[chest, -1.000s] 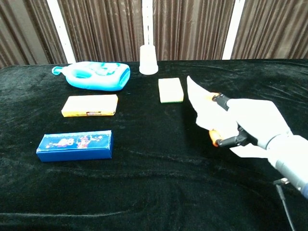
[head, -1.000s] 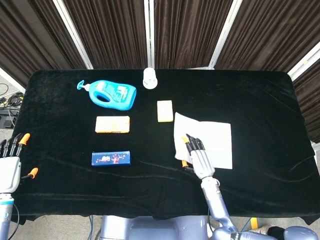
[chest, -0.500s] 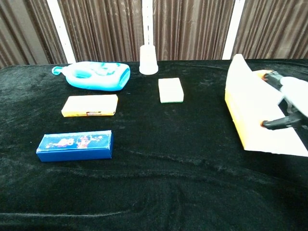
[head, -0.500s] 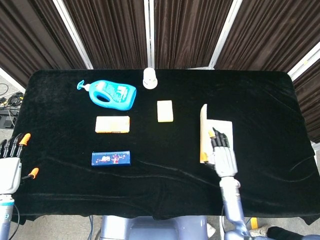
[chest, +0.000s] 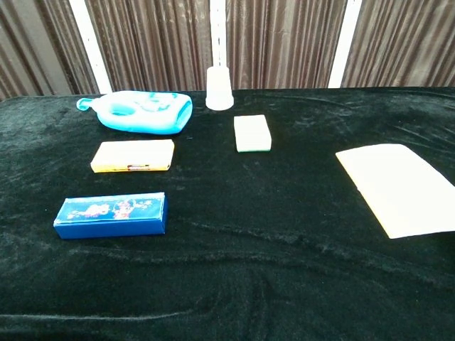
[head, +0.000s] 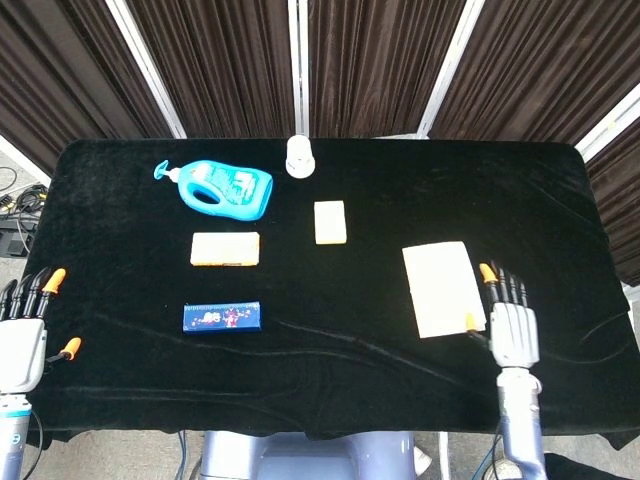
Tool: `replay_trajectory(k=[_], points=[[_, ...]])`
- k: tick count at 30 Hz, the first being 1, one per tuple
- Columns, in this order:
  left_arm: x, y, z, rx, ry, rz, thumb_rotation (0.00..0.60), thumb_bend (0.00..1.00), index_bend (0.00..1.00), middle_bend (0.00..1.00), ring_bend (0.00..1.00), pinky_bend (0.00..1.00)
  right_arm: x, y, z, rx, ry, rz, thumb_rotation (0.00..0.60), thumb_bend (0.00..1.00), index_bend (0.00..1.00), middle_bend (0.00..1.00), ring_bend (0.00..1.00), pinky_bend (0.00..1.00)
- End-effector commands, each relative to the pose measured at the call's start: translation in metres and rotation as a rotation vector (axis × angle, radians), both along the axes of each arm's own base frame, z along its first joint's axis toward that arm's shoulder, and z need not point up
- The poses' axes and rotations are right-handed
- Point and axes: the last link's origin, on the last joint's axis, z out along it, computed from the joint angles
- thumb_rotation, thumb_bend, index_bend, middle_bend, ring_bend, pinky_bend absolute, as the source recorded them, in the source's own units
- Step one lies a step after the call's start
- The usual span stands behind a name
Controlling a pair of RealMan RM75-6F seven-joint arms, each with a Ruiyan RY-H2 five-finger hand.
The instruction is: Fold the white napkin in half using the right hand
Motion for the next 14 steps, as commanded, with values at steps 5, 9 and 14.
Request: replay_trajectory(k=[5,9,14], points=[[0.0,0.0,0.002,0.01,0.0,-0.024,0.6,0.22,0.0,0.0,0.0,0.0,-0.014,0.014,0.022,0.003,0.16,0.071,0.6,0.26,0.0,0.0,0.0,0.0],[-0.002,0.0,0.001,0.004,0.01,-0.039,0.6,0.2,0.0,0.0,0.0,0.0,-0.022,0.022,0.03,0.059,0.249,0.112,0.6,0.22,0.0,0.0,0.0,0.0],[-0.001,-0.001,-0.001,-0.004,0.043,-0.096,0.6,0.18,0.0,0.0,0.0,0.0,-0.025,0.035,0.044,0.137,0.384,0.124,0.6,0.19,0.0,0.0,0.0,0.0]])
